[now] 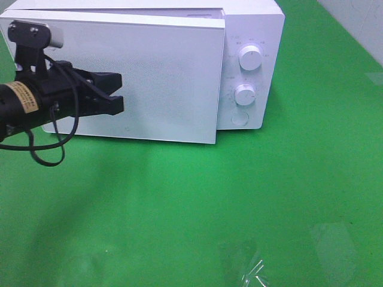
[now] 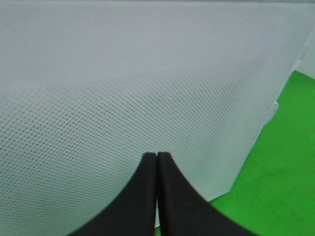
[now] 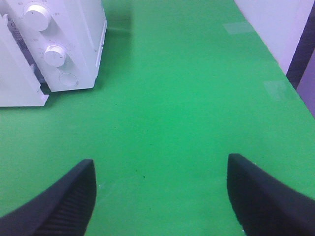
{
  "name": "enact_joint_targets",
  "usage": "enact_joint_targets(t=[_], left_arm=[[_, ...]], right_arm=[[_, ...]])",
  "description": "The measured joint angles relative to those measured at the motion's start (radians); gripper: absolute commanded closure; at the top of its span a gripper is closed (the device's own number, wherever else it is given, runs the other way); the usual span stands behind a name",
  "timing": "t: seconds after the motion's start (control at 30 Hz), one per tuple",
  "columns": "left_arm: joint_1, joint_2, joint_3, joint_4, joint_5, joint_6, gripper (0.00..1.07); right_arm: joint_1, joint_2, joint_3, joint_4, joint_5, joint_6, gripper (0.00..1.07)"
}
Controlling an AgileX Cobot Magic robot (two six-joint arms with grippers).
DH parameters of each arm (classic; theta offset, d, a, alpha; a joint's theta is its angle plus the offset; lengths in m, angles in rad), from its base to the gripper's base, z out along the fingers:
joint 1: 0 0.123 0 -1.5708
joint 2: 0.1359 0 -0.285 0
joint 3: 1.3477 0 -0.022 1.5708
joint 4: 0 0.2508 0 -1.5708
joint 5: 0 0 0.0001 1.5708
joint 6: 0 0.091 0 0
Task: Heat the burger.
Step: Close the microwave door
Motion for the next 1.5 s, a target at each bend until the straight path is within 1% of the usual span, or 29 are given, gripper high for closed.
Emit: enact_joint_targets(t=[0.03,0.07,0.13,0.23,0.27,0.3,0.37,0.47,0.5,0.53,0.6,0.77,0.8,0.83,0.87,0.9,1.0,1.07,1.17,1.2,1.3,1.33,1.37,1.4,1.43,1.47,1.5], left_arm=[[-0.017,0.027,-0.038,-0.011,0.019,0.000,1.07],[-0.017,0.027,-0.038,-0.011,0.019,0.000,1.07],[-0.049,0.082,-0.124,-0.034,0.051,0.000,1.07],[-0.055,0.093,-0.147,-0.038,0.055,0.000,1.07],[-0.067,0.120,-0.190,-0.046,0.062,0.000,1.07],[-0.067,0.120,-0.190,-0.046,0.062,0.000,1.07],[-0.091,0.170,-0.262,-0.050,0.099,0.000,1.07],[-0.099,0.181,-0.278,-0.046,0.112,0.000,1.07],[-0.113,0.201,-0.310,-0.030,0.135,0.000,1.07],[-0.113,0.201,-0.310,-0.030,0.135,0.000,1.07],[-0.123,0.237,-0.358,-0.016,0.154,0.001,1.07],[-0.127,0.252,-0.388,-0.024,0.175,0.008,1.07],[-0.133,0.257,-0.400,-0.030,0.186,0.029,1.07],[-0.132,0.261,-0.415,-0.055,0.200,0.054,1.07],[-0.132,0.261,-0.415,-0.055,0.200,0.054,1.07],[-0.134,0.264,-0.419,-0.066,0.206,0.078,1.07],[-0.136,0.264,-0.421,-0.073,0.206,0.092,1.07],[-0.139,0.266,-0.421,-0.090,0.210,0.117,1.07],[-0.142,0.262,-0.423,-0.093,0.229,0.117,1.07],[-0.149,0.250,-0.426,-0.105,0.277,0.111,1.07],[-0.153,0.240,-0.429,-0.119,0.314,0.105,1.07],[-0.157,0.215,-0.433,-0.138,0.387,0.096,1.07],[-0.164,0.186,-0.440,-0.170,0.459,0.092,1.03],[-0.164,0.186,-0.440,-0.170,0.459,0.092,1.03],[-0.174,0.159,-0.446,-0.184,0.547,0.089,0.96],[-0.174,0.159,-0.446,-0.184,0.547,0.089,0.96],[-0.185,0.144,-0.446,-0.186,0.596,0.089,0.92]], right_arm=[[0.000,0.000,0.000,0.000,0.000,0.000,0.36],[0.000,0.000,0.000,0.000,0.000,0.000,0.36],[0.000,0.000,0.000,0.000,0.000,0.000,0.36],[0.000,0.000,0.000,0.000,0.000,0.000,0.36],[0.000,0.000,0.000,0.000,0.000,0.000,0.36],[0.000,0.000,0.000,0.000,0.000,0.000,0.36],[0.000,0.000,0.000,0.000,0.000,0.000,0.36],[0.000,0.000,0.000,0.000,0.000,0.000,0.36],[0.000,0.000,0.000,0.000,0.000,0.000,0.36],[0.000,0.000,0.000,0.000,0.000,0.000,0.36],[0.000,0.000,0.000,0.000,0.000,0.000,0.36],[0.000,0.000,0.000,0.000,0.000,0.000,0.36],[0.000,0.000,0.000,0.000,0.000,0.000,0.36],[0.000,0.000,0.000,0.000,0.000,0.000,0.36],[0.000,0.000,0.000,0.000,0.000,0.000,0.36],[0.000,0.000,0.000,0.001,0.000,0.000,0.36],[0.000,0.000,0.000,0.000,0.000,0.000,0.36],[0.000,0.000,0.000,0.000,0.000,0.000,0.36],[0.000,0.000,0.000,0.000,0.000,0.000,0.36],[0.000,0.000,0.000,0.000,0.000,0.000,0.36],[0.000,0.000,0.000,0.000,0.000,0.000,0.36],[0.000,0.000,0.000,0.000,0.000,0.000,0.36],[0.000,0.000,0.000,0.000,0.000,0.000,0.36],[0.000,0.000,0.000,0.000,0.000,0.000,0.36],[0.000,0.000,0.000,0.000,0.000,0.000,0.36],[0.000,0.000,0.000,0.000,0.000,0.000,0.36],[0.000,0.000,0.000,0.000,0.000,0.000,0.36]])
